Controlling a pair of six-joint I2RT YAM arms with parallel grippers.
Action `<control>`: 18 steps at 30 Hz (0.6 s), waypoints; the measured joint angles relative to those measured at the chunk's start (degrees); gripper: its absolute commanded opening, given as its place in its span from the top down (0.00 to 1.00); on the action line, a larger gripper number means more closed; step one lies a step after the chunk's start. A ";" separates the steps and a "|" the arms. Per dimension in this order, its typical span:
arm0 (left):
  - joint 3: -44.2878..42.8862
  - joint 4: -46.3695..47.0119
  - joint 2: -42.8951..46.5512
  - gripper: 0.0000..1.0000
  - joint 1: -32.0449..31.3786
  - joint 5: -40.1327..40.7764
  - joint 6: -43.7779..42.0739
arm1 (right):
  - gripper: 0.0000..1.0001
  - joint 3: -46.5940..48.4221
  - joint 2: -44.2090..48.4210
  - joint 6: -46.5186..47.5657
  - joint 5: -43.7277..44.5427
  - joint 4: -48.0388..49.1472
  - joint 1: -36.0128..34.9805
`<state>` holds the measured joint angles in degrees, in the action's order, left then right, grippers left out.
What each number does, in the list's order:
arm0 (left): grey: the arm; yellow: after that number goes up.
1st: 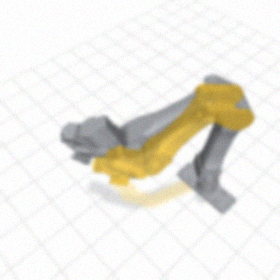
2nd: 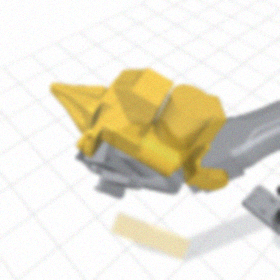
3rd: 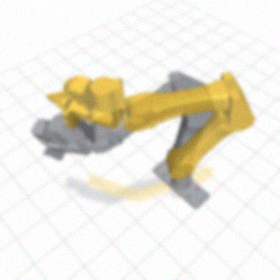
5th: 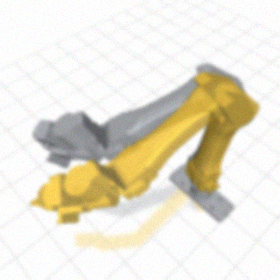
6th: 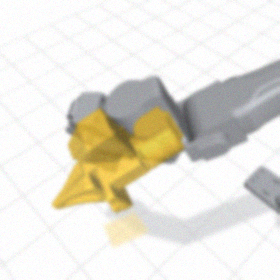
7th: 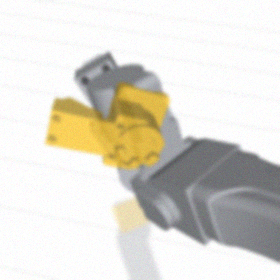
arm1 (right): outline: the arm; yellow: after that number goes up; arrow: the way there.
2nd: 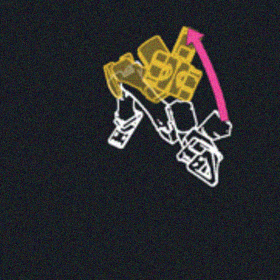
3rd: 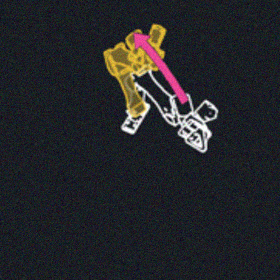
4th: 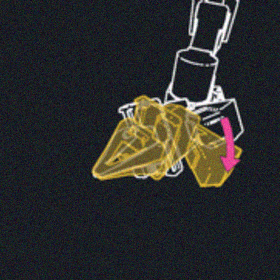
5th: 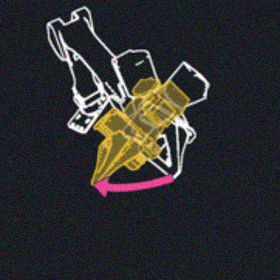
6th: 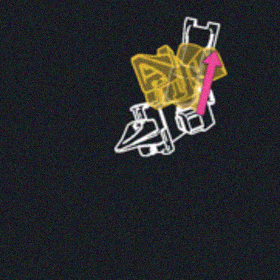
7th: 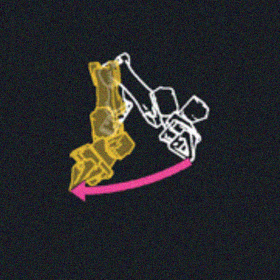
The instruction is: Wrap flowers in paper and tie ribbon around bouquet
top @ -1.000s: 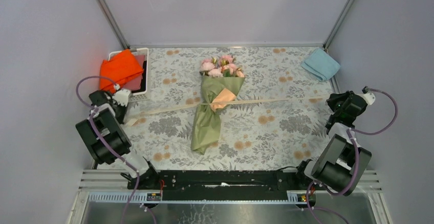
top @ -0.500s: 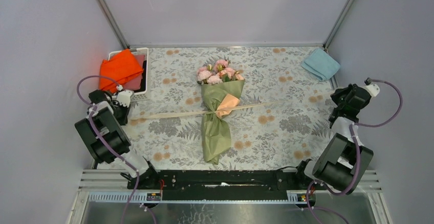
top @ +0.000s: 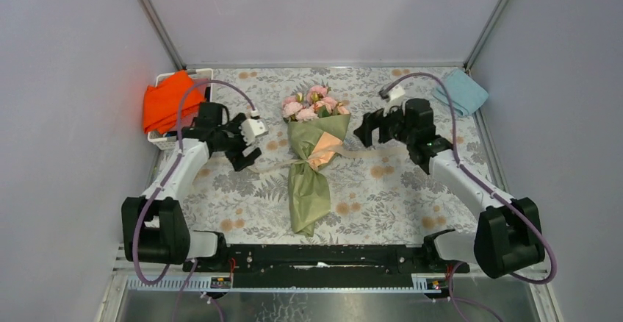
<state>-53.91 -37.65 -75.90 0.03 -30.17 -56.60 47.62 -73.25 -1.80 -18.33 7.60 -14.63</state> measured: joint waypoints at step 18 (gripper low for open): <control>0.76 12.46 -20.35 1.00 -16.98 2.03 7.56 | 0.10 1.07 -22.64 29.20 -5.20 0.57 -11.85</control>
<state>-53.15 -25.19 -96.25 -16.95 -28.14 -49.04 48.69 -95.90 27.40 -23.53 8.16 -26.48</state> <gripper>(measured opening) 0.290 0.942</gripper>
